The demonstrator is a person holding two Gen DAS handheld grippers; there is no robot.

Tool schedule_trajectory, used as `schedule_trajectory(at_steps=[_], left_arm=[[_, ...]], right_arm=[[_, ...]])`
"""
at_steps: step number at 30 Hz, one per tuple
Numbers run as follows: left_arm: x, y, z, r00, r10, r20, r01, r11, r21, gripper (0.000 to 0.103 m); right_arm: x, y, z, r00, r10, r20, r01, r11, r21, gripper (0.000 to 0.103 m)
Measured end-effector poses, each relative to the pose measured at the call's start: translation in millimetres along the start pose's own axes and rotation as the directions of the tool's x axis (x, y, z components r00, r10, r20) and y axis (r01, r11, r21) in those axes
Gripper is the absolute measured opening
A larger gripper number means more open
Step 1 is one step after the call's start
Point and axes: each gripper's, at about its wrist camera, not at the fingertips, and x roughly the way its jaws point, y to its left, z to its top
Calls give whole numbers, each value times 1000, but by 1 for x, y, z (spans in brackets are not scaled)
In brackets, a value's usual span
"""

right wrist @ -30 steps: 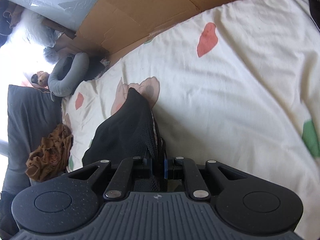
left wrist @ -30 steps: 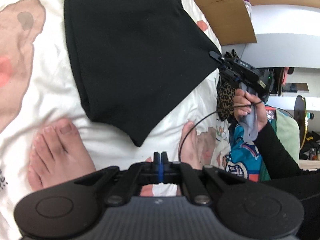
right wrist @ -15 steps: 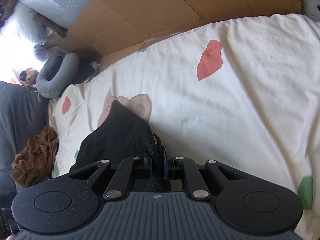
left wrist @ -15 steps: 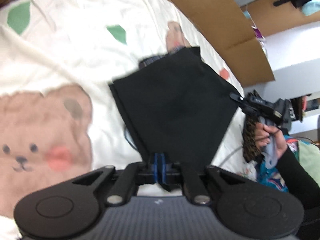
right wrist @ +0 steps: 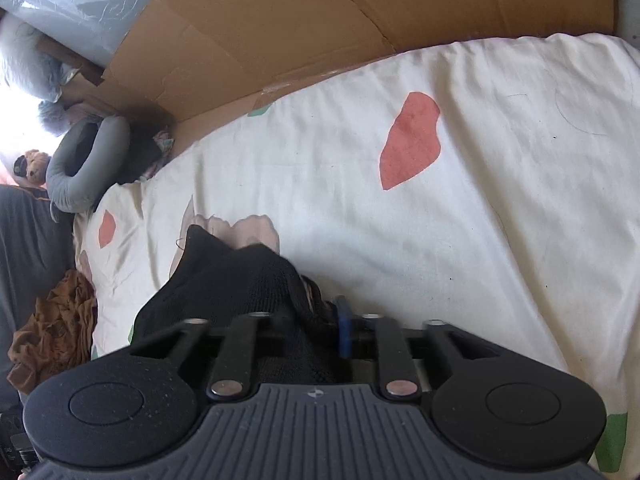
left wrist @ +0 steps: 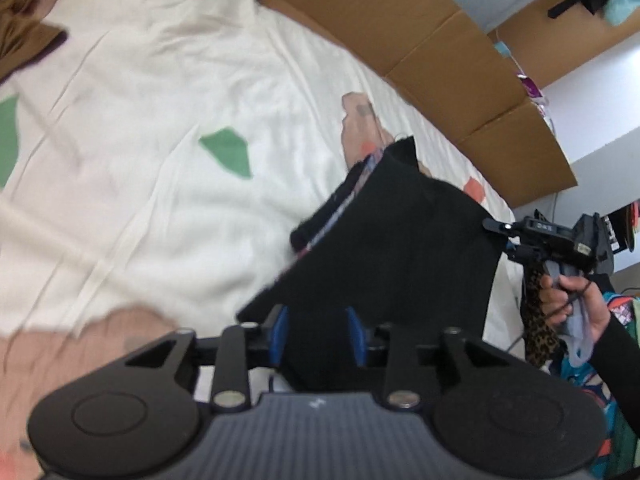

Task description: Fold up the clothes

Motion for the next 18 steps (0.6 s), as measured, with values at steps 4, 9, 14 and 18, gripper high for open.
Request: schedule_trajectory(at_steps=[4, 9, 14, 18], left_arm=[[10, -8, 11, 999, 39, 17, -40, 998, 54, 51], [18, -12, 19, 998, 60, 28, -62, 992, 114, 61], [27, -14, 23, 998, 53, 29, -56, 990, 132, 63], [36, -13, 25, 999, 36, 13, -37, 989, 140, 64]], right_arm=[[-4, -4, -1, 1000, 10, 9, -11, 1000, 17, 55], [-12, -13, -9, 1000, 16, 21, -17, 998, 55, 55], [-20, -26, -31, 999, 48, 13, -49, 992, 114, 56], [-23, -37, -58, 997, 80, 6, -80, 981, 176, 56]])
